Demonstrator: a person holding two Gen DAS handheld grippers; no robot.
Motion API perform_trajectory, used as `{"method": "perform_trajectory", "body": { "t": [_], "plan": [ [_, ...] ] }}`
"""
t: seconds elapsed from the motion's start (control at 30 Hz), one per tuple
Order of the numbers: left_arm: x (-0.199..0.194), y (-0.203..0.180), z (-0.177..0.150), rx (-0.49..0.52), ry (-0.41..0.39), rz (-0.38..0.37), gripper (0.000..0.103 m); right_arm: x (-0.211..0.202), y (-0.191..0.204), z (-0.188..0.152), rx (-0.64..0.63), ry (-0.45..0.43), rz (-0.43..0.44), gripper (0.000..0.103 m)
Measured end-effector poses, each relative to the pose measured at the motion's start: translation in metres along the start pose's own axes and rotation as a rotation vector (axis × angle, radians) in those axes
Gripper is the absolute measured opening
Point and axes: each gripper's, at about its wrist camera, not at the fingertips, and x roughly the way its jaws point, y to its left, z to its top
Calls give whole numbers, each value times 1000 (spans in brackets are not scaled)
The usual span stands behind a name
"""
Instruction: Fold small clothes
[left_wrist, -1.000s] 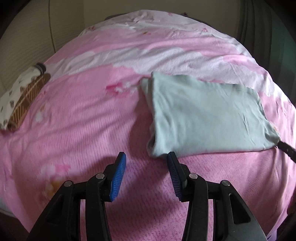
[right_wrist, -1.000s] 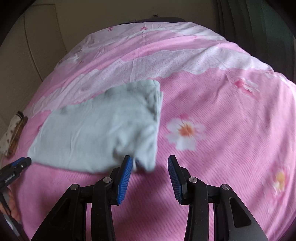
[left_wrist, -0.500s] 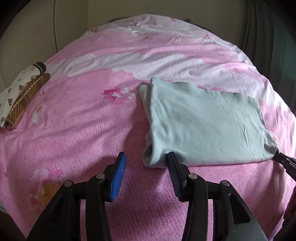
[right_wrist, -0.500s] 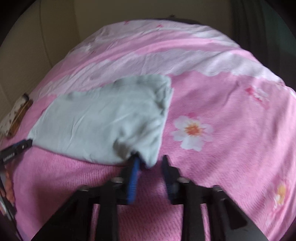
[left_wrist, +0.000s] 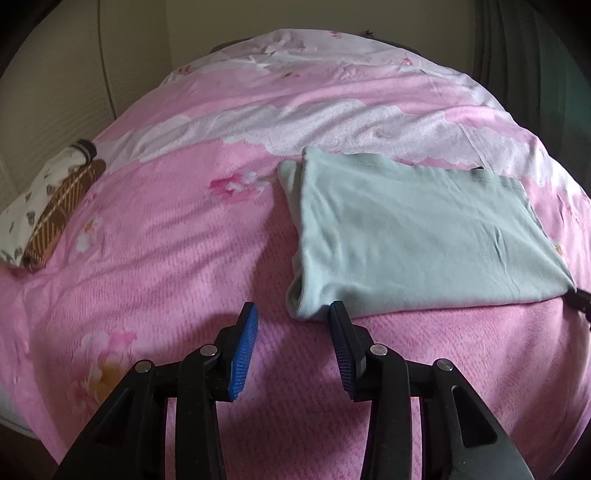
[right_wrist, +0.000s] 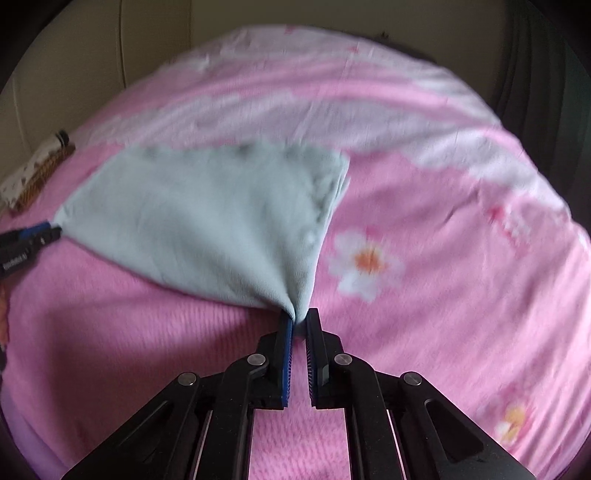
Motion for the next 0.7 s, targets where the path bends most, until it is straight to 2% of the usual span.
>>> {"method": "perform_trajectory", "body": {
  "t": [0.2, 0.33, 0.43, 0.5, 0.57, 0.67, 0.7],
  "plan": [
    [-12, 4, -2, -43, -15, -14, 39, -16, 0, 0, 54, -24, -85, 8],
    [-23, -2, 5, -50, -63, -44, 39, -39, 7, 6, 93, -116, -53, 10],
    [-23, -9, 14, -51, -86, -89, 39, -38, 14, 15, 123, -152, 2, 10],
    [-20, -14, 18, -57, -93, -130, 40, -26, 18, 19, 145, -139, 48, 10],
    [-9, -18, 18, -54, -58, -161, 45, -11, 21, 20, 165, -105, 52, 10],
    [10, -15, 9, -82, 23, -148, 47, 11, 21, 13, 212, -30, 45, 10],
    [10, -14, 6, -86, 24, -152, 47, 15, 19, 8, 234, -10, 48, 10]
  ]
}}
